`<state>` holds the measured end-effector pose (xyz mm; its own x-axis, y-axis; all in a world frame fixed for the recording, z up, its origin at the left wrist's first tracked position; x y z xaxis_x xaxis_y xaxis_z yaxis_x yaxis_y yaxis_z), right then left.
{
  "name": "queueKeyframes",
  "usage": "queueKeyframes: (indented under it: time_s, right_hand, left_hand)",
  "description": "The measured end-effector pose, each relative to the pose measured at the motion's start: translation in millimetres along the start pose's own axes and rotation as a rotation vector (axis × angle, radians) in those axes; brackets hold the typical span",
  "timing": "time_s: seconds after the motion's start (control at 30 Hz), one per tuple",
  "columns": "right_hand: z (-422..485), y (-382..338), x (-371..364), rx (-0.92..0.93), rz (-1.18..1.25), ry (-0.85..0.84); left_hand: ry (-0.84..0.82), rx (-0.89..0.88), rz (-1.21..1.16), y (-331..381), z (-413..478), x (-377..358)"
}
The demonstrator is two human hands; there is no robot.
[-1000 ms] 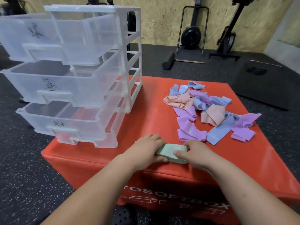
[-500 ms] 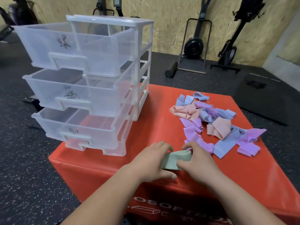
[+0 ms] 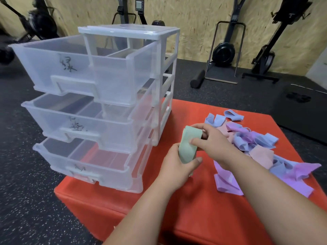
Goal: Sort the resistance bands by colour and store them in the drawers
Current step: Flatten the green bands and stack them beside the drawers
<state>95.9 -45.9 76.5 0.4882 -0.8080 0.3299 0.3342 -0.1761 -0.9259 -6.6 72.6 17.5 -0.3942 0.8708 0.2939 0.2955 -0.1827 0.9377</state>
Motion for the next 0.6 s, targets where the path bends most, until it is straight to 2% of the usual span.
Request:
queueKeyframes:
  time_s: [0.07, 0.23, 0.37, 0.47, 0.6]
  right_hand:
    - [24, 17, -5, -0.063, 0.08, 0.011]
    - [74, 55, -23, -0.217, 0.296, -0.018]
    - [106, 83, -36, -0.269, 0.388, -0.076]
    - [119, 108, -38, -0.249, 0.25, -0.092]
    - [133, 127, -25, -0.152, -0.057, -0.149]
  left_hand:
    - [0.053, 0.054, -0.014, -3, 16, -6]
    - [0.34, 0.063, 0.338, -3, 49, -2]
    - [0.396, 0.1, 0.418, -7, 77, 0]
    - [0.373, 0.14, 0.468, -20, 92, -5]
    - [0.406, 0.14, 0.553, -26, 99, -11]
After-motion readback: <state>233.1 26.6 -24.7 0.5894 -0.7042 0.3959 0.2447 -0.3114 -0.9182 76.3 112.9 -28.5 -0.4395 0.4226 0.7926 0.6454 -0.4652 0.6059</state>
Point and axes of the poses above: each hand's wrist, its own z-axis towards the middle knuckle, its own x-axis out of the back of the hand, y = z × x, the point moved 4 cm from there along z, towards the middle knuckle, and after that the axes turned 13 degrees about x, right-handed, at the moved point
